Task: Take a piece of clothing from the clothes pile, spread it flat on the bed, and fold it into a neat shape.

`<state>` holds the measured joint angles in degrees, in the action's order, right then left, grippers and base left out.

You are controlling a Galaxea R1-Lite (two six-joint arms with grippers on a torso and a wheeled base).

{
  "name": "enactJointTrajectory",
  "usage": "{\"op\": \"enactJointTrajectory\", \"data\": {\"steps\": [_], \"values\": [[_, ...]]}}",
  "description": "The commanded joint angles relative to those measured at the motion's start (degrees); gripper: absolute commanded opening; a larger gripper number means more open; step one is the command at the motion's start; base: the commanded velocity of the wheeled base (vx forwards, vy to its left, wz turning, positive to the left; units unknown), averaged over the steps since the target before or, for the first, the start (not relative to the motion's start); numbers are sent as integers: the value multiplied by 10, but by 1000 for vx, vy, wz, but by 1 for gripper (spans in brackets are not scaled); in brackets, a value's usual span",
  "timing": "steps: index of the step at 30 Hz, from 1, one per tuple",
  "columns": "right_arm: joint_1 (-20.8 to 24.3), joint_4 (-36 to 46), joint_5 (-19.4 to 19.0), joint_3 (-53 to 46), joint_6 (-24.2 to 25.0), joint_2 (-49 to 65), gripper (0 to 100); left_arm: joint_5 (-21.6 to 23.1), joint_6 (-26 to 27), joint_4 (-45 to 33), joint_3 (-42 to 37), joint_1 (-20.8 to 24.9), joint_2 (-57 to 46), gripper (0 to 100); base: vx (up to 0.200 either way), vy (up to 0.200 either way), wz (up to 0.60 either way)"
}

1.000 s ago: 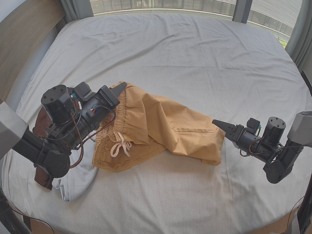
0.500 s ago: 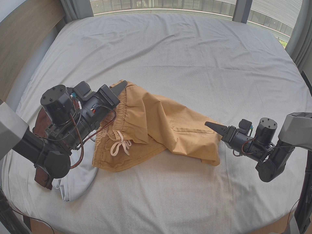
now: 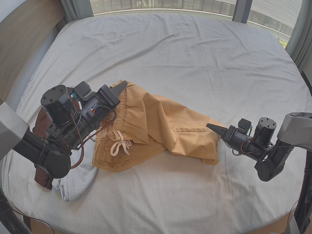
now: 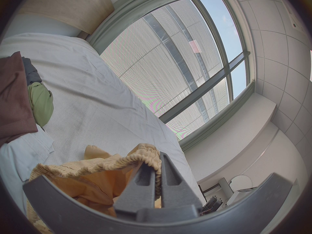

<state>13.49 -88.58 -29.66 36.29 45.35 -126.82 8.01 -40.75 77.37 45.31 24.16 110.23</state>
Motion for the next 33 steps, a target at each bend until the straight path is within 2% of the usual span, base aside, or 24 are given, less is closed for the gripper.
{"op": "enactJointTrajectory", "data": {"steps": [1,6,15,33], "values": [[-3,0,0,-2,0,5,0,0,0,1,0,-1,1,0,0,0,0],[-8,0,0,-6,4,18,0,0,0,1,0,-1,1,0,0,0,0],[-15,1,0,-25,47,90,0,0,0,17,7,-3,1,0,0,0,0],[-14,2,-22,-46,41,151,0,5,0,79,36,-4,-13,0,0,0,0]]}}
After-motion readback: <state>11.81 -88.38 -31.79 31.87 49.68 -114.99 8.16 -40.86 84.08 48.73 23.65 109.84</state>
